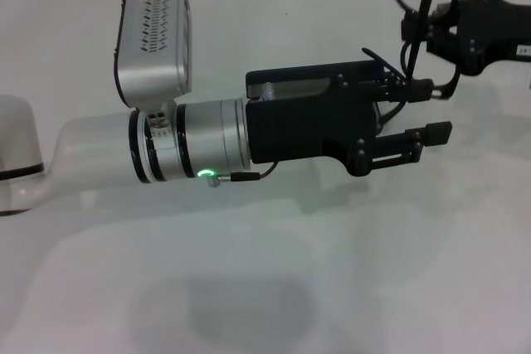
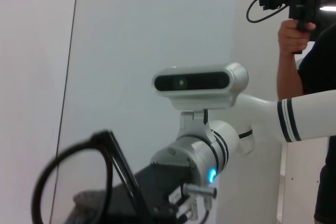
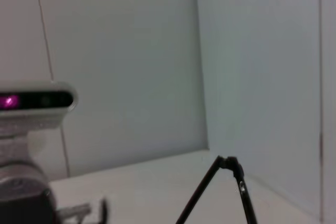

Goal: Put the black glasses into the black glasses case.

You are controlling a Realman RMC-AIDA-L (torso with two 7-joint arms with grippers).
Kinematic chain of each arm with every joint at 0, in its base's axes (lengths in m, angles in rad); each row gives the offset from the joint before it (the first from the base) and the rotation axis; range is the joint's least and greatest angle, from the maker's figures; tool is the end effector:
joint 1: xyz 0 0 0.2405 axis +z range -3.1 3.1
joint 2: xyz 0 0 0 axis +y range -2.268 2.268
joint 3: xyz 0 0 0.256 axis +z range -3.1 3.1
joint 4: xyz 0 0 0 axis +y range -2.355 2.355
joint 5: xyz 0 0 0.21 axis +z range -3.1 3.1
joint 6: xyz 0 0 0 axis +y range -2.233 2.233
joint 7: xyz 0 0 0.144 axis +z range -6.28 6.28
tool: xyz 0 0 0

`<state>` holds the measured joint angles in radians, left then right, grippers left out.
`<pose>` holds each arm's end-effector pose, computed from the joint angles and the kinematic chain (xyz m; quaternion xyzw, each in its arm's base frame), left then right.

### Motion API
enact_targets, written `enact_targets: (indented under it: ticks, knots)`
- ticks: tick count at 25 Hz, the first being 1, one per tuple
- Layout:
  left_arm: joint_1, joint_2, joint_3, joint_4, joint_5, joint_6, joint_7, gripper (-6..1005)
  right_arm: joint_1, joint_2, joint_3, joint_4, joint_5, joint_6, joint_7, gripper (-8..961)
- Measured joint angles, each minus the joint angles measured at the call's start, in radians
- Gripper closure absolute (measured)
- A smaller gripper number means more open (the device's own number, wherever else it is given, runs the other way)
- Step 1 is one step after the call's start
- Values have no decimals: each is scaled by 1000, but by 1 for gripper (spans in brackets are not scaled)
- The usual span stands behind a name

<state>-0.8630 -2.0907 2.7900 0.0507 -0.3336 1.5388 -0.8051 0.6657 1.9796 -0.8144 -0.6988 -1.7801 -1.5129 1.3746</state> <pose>-0.1503 0.3213 -0.0952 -0.9098 -0.0650 -0.4087 0.0305 0.2001 0.3886 0.0449 -0.9434 0.0972 0.2709 0.1647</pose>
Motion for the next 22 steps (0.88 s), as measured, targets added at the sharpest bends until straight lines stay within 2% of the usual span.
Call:
enact_targets:
  ticks: [8, 22]
  knots:
    - [7, 0, -1, 0, -3, 0, 0, 438, -2, -7, -109, 2, -18, -3, 5, 905]
    - [22, -1, -1, 9, -2, 1, 0, 438, -3, -10, -121, -2, -62, -80, 5, 905]
